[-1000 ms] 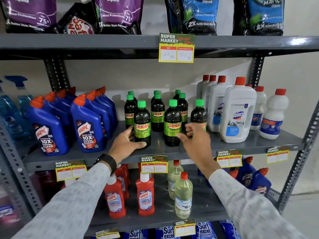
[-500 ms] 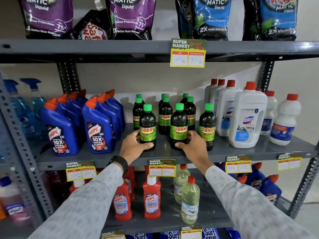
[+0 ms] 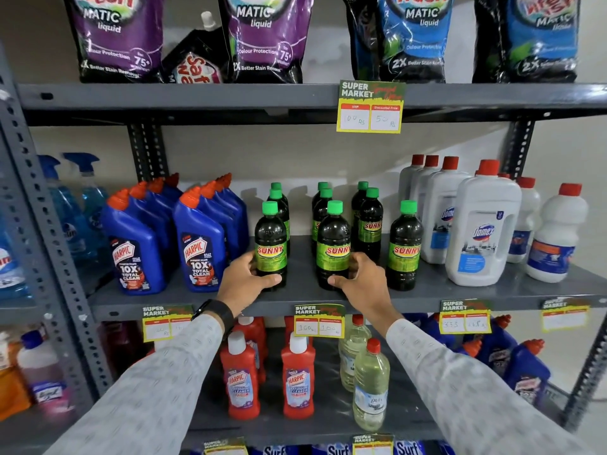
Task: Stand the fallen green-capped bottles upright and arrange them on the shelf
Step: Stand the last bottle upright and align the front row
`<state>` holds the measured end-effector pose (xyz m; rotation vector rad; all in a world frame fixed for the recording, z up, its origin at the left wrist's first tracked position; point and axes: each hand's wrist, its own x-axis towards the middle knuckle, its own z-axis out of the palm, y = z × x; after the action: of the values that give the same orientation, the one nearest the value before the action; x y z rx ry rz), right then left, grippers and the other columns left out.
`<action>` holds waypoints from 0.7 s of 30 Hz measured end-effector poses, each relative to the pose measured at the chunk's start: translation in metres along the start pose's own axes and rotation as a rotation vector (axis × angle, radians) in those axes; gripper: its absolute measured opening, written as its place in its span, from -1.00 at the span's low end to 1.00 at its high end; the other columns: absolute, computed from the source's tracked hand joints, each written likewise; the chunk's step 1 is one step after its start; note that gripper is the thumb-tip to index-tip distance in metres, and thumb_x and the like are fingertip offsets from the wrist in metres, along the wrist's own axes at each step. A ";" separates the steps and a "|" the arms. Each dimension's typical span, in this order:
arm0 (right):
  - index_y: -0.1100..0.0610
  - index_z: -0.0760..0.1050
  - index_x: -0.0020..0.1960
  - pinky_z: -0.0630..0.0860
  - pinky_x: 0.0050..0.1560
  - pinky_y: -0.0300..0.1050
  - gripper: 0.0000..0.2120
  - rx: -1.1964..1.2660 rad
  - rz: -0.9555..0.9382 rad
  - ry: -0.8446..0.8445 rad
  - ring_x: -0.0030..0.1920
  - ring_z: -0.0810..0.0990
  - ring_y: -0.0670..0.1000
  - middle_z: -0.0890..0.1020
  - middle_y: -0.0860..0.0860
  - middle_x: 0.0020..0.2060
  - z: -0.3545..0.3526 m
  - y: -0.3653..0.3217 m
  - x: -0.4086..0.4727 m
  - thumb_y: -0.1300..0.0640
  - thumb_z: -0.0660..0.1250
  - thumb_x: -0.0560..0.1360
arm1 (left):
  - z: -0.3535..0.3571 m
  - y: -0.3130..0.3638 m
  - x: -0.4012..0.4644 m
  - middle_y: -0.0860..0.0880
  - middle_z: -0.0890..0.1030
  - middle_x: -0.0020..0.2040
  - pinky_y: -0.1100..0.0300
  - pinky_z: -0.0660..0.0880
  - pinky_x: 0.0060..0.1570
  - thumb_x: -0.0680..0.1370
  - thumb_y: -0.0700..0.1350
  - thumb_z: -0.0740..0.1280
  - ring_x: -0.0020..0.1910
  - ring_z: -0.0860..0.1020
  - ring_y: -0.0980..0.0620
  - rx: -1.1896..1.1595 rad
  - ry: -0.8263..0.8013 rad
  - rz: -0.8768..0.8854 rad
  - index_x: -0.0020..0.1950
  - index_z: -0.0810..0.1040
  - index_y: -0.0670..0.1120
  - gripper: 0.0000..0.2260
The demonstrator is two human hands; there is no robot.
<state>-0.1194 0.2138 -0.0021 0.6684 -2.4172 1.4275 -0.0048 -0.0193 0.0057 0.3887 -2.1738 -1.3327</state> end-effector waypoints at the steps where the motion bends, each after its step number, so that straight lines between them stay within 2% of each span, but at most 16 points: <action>1: 0.10 0.54 0.30 0.64 0.03 -0.03 -0.43 -0.003 0.001 0.001 -0.07 0.64 -0.08 0.69 -0.07 -0.01 0.000 0.000 0.000 0.02 0.64 0.37 | 0.000 0.000 0.000 -0.04 0.66 0.26 0.04 0.49 0.36 0.35 -0.17 0.63 0.23 0.62 0.04 0.002 0.003 0.003 0.42 0.51 -0.08 -0.34; 5: 0.08 0.54 0.30 0.64 0.07 0.01 -0.42 -0.013 0.004 -0.001 -0.02 0.65 -0.05 0.68 -0.08 -0.01 0.000 0.001 -0.002 0.00 0.64 0.36 | 0.001 -0.001 -0.001 -0.02 0.65 0.29 0.01 0.48 0.39 0.36 -0.15 0.62 0.26 0.61 0.05 0.009 -0.008 0.004 0.44 0.49 -0.05 -0.33; 8: 0.09 0.53 0.33 0.63 0.09 -0.03 -0.40 -0.004 -0.009 -0.021 0.02 0.65 -0.04 0.67 -0.09 0.00 -0.001 0.001 -0.003 -0.01 0.64 0.37 | -0.001 0.001 -0.007 0.06 0.62 0.32 0.03 0.46 0.41 0.39 -0.03 0.60 0.27 0.57 0.11 0.077 -0.030 0.029 0.49 0.44 0.01 -0.31; 10: 0.08 0.51 0.38 0.62 0.13 -0.05 -0.36 -0.015 -0.044 -0.046 0.07 0.65 -0.05 0.69 -0.08 0.08 -0.003 0.003 -0.005 -0.06 0.62 0.39 | -0.003 0.001 -0.018 0.14 0.58 0.26 0.11 0.49 0.31 0.47 0.16 0.47 0.22 0.54 0.14 0.301 0.016 0.100 0.54 0.34 0.03 -0.31; 12: 0.08 0.47 0.44 0.61 0.18 -0.07 -0.34 -0.006 -0.070 -0.028 0.16 0.65 -0.05 0.68 -0.07 0.19 -0.010 0.007 -0.010 -0.09 0.58 0.43 | -0.003 -0.007 -0.033 0.04 0.63 0.24 0.08 0.57 0.12 0.57 0.29 0.25 0.13 0.61 0.04 0.621 0.115 0.201 0.56 0.28 -0.02 -0.35; 13: 0.08 0.47 0.45 0.60 0.17 -0.12 -0.38 0.014 -0.076 0.008 0.17 0.65 -0.06 0.67 -0.07 0.21 -0.015 0.009 -0.014 -0.06 0.56 0.46 | -0.002 -0.013 -0.039 -0.06 0.64 0.26 0.05 0.58 0.09 0.60 0.30 0.14 0.15 0.64 -0.03 0.750 0.137 0.238 0.55 0.29 -0.06 -0.36; 15: 0.12 0.56 0.35 0.61 0.07 -0.16 -0.57 0.007 -0.134 0.143 0.03 0.66 -0.10 0.68 -0.06 0.12 -0.026 0.014 -0.021 0.06 0.51 0.53 | 0.003 -0.026 -0.044 -0.13 0.60 0.35 0.02 0.54 0.22 0.64 0.28 -0.03 0.28 0.60 -0.08 0.904 0.129 0.274 0.51 0.36 -0.11 -0.37; 18: 0.15 0.60 0.09 0.62 -0.07 0.05 -0.85 -0.039 -0.268 0.403 -0.17 0.61 -0.05 0.64 -0.01 -0.10 -0.044 0.029 -0.026 0.21 0.47 0.53 | 0.013 -0.037 -0.045 -0.15 0.58 0.39 -0.01 0.40 0.44 0.64 0.24 -0.15 0.38 0.54 -0.09 0.997 0.157 0.263 0.46 0.46 -0.15 -0.32; 19: 0.15 0.57 0.07 0.60 -0.07 0.09 -0.86 -0.031 -0.261 0.454 -0.15 0.59 -0.02 0.60 0.00 -0.08 -0.050 0.035 -0.026 0.23 0.46 0.53 | 0.016 -0.038 -0.045 -0.16 0.58 0.39 -0.01 0.37 0.46 0.64 0.22 -0.16 0.40 0.53 -0.10 1.020 0.173 0.250 0.43 0.50 -0.16 -0.31; 21: 0.13 0.49 0.16 0.59 0.02 0.14 -0.72 -0.018 -0.191 0.505 -0.01 0.57 0.06 0.54 0.03 0.05 -0.061 0.047 -0.022 0.20 0.48 0.51 | 0.020 -0.038 -0.048 -0.17 0.60 0.37 -0.02 0.36 0.47 0.65 0.19 -0.13 0.39 0.54 -0.11 1.054 0.206 0.238 0.37 0.57 -0.17 -0.34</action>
<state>-0.1249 0.2928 -0.0181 0.4506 -1.9203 1.3050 0.0202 0.0022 -0.0499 0.5831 -2.4645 0.0743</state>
